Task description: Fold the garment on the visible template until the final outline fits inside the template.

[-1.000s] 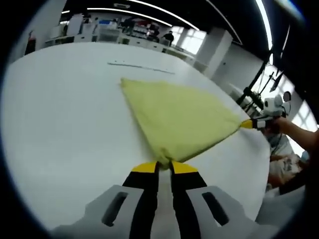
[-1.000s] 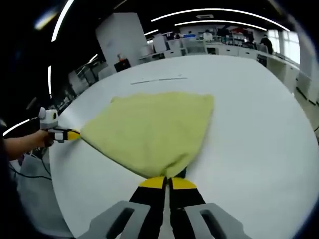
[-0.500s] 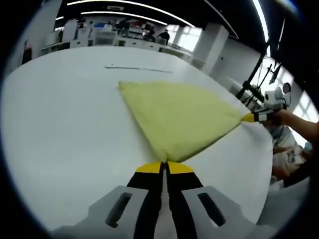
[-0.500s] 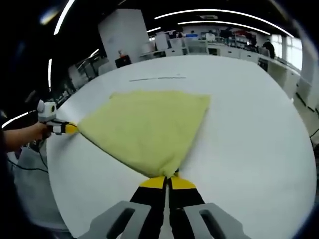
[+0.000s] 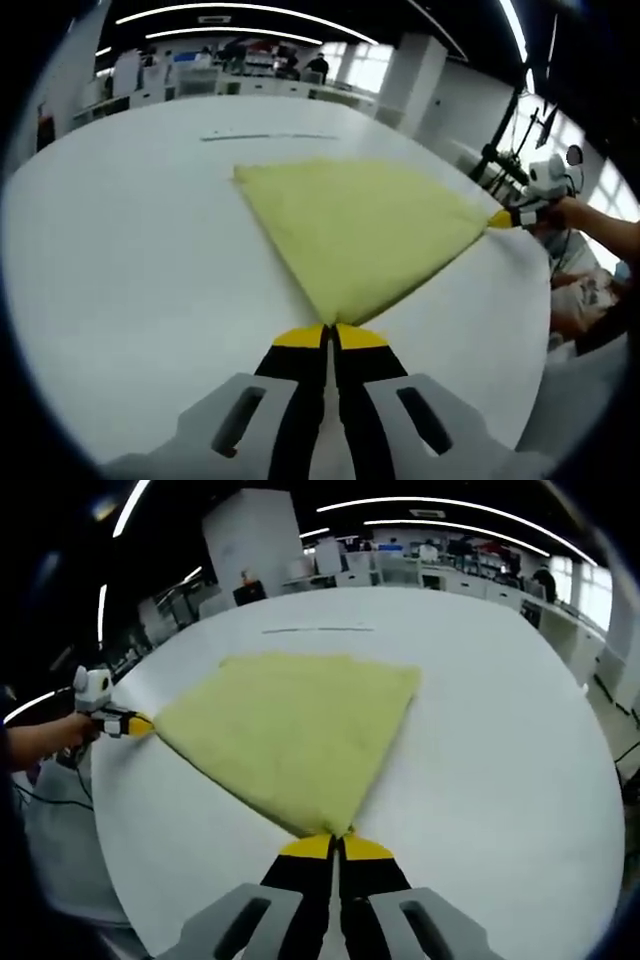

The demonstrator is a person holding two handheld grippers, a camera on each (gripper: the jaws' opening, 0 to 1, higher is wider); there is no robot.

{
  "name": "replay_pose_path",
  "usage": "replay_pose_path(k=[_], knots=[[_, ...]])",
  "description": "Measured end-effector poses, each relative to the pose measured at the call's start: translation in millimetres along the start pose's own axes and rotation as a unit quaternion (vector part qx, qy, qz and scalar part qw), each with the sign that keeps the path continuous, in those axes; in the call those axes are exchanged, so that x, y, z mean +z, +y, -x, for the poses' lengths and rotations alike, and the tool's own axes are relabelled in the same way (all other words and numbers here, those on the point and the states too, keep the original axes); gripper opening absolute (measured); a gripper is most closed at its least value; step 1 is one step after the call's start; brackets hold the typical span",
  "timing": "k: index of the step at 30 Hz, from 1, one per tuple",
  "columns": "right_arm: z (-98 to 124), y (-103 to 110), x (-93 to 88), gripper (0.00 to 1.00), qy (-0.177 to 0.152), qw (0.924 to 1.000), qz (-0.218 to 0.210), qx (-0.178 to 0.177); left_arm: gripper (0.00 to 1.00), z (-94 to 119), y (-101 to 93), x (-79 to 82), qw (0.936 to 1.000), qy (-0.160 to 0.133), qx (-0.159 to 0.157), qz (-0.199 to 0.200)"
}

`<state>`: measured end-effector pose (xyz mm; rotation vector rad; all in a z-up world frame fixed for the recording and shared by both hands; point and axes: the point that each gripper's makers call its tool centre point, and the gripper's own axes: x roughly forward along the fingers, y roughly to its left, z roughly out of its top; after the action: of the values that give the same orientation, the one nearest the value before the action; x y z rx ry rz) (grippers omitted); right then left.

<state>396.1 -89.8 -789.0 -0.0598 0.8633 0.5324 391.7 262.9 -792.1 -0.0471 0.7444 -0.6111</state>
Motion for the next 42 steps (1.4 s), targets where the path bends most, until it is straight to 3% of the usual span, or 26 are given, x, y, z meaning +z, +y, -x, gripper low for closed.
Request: replay_pose_path(k=[11,42], knots=[[11,1,-13.9,0.0,0.008,1.0,-0.005,0.003,0.0,7,-14.5,-12.2,0.9998,0.01,-0.005,-0.019],[28,13,-41.3,0.0,0.013,0.9997,-0.016,0.012,0.0,26,-34.1,-35.0,1.0,0.002,0.008,-0.003]])
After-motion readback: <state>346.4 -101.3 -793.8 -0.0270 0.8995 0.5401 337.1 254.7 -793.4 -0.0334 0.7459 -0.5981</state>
